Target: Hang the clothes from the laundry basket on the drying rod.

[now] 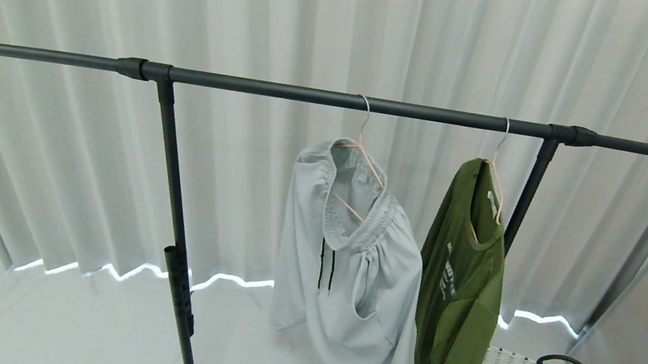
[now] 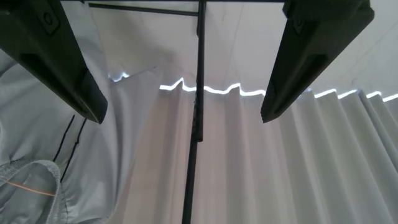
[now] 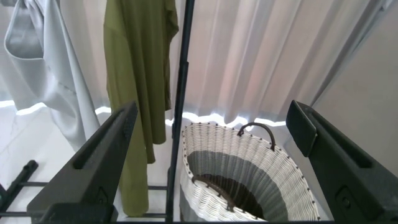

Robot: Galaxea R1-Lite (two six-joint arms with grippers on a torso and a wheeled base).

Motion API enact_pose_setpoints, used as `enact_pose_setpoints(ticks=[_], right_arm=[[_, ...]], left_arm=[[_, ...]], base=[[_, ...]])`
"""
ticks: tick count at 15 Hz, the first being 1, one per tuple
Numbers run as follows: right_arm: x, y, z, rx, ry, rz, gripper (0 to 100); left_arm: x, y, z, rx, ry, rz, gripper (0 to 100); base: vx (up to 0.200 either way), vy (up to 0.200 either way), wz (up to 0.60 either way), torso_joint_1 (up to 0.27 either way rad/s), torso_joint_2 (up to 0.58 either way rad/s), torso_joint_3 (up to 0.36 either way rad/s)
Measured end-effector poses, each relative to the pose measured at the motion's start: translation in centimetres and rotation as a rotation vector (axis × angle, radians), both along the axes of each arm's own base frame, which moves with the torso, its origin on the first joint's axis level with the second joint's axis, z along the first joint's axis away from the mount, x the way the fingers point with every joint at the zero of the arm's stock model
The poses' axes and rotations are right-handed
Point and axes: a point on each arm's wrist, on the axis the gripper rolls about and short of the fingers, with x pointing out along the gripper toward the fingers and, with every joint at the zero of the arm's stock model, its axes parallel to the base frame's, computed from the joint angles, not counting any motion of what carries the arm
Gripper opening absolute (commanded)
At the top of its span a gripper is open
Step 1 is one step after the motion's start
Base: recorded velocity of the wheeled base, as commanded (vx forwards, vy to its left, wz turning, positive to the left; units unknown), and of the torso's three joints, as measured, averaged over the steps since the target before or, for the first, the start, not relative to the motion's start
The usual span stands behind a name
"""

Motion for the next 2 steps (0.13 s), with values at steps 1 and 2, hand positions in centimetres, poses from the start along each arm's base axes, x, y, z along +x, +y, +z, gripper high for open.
enact_pose_setpoints(ticks=[1,2], right_arm=[[0.0,0.0,0.0,0.0,0.0,0.0,100],[0.0,0.0,0.0,-0.007,0.0,0.0,100]], left_arm=[[0.0,0.0,0.0,0.0,0.0,0.0,100],[0.0,0.0,0.0,0.0,0.0,0.0,100]], base=[[0.0,0.0,0.0,0.0,0.0,0.0],[0.0,0.0,0.0,0.0,0.0,0.0]])
